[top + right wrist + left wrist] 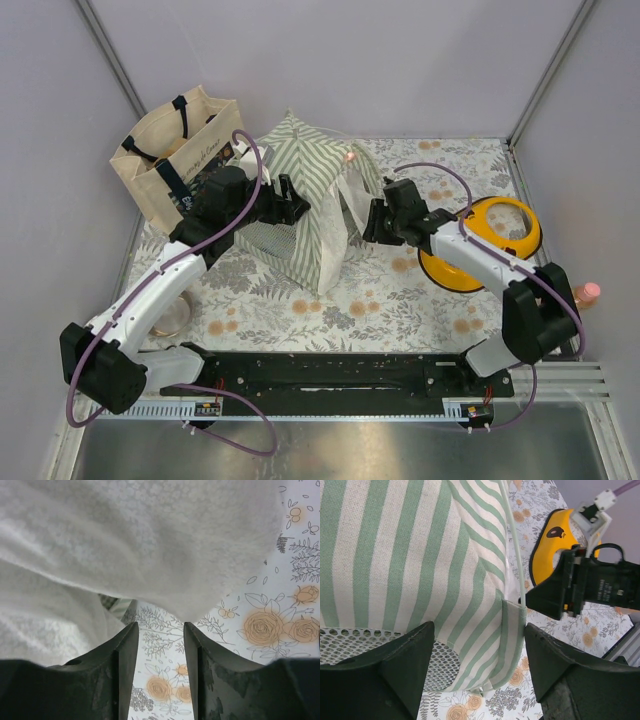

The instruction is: Set up the pet tent

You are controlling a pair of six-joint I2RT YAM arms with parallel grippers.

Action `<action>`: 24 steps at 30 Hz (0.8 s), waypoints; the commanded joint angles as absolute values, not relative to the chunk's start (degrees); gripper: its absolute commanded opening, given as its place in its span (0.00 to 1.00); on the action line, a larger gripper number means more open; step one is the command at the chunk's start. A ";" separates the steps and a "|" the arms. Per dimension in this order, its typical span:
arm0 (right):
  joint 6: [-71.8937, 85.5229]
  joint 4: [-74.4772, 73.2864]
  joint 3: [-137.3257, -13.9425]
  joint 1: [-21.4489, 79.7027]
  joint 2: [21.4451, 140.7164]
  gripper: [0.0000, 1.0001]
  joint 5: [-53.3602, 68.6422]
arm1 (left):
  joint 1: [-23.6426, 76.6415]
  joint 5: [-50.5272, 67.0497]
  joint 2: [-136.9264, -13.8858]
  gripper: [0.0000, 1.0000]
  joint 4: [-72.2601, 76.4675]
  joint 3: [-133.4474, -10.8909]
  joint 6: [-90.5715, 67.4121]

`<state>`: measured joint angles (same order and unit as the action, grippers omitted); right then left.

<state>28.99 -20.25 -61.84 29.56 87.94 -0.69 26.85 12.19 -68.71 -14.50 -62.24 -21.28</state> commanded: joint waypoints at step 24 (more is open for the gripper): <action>-12.65 -15.64 -99.48 22.59 103.70 0.70 16.61 | 26.72 7.82 -51.68 0.85 -22.06 -60.47 -18.19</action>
<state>-5.45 -16.43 -93.71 22.59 102.02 9.47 26.85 9.85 -52.71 -21.78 -61.23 -19.07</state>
